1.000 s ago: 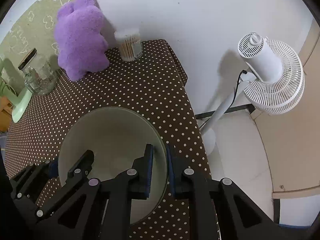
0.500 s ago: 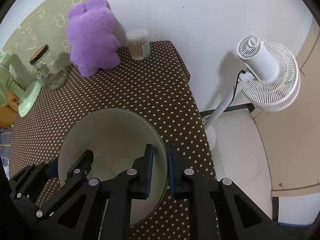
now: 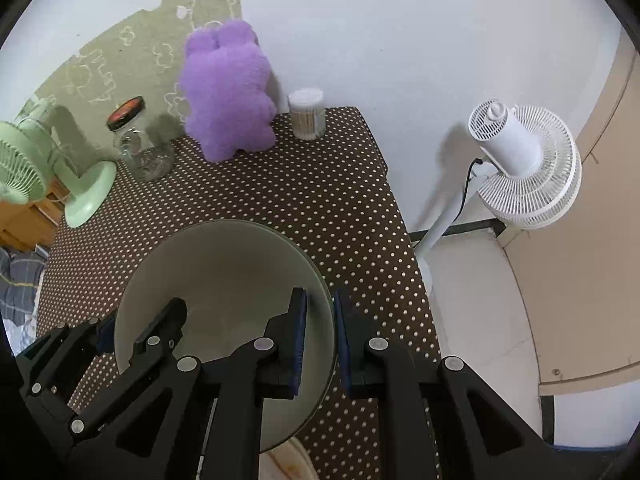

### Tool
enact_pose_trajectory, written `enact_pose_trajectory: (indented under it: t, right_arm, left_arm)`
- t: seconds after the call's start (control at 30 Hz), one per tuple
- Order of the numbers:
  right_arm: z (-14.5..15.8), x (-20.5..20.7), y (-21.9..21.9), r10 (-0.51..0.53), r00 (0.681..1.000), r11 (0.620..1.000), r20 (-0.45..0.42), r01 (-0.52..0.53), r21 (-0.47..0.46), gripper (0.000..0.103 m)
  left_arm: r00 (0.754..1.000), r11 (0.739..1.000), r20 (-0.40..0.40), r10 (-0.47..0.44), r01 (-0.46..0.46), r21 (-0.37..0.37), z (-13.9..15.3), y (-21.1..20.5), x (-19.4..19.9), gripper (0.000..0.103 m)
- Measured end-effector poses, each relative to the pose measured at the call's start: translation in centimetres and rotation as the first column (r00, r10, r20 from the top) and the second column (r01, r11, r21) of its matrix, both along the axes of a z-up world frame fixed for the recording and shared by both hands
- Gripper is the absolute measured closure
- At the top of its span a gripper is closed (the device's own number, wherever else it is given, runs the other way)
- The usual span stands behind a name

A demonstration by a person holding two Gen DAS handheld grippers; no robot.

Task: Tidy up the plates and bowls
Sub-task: 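Lift the cream bowl and carry it back toward the grey bowls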

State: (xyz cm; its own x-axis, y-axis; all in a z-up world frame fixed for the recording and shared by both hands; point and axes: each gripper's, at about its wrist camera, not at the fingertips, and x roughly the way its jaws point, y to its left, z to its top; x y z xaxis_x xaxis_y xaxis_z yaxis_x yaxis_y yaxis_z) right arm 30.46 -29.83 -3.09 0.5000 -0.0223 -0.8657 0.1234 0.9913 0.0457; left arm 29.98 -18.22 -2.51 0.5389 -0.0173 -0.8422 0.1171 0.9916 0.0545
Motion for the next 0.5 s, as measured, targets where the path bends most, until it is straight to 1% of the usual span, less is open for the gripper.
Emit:
enact_pose_trajectory:
  t: [0.3,0.5]
  right_arm:
    - [2.6,-2.8,2.3,-0.028,0.999,1.000,0.039,0.028,0.003,0.086]
    - [4.7,-4.6,4.0,-0.033,0.997,0.999,0.067,0.034,-0.014,0.086]
  left_arm:
    - [0.999,1.000,0.043,-0.020,0.021,-0.009,2.1,1.6,-2.1,0.080]
    - [0.997,0.999,0.069,-0.025,0.027,-0.022,3.7,3.7,-3.8,0.080]
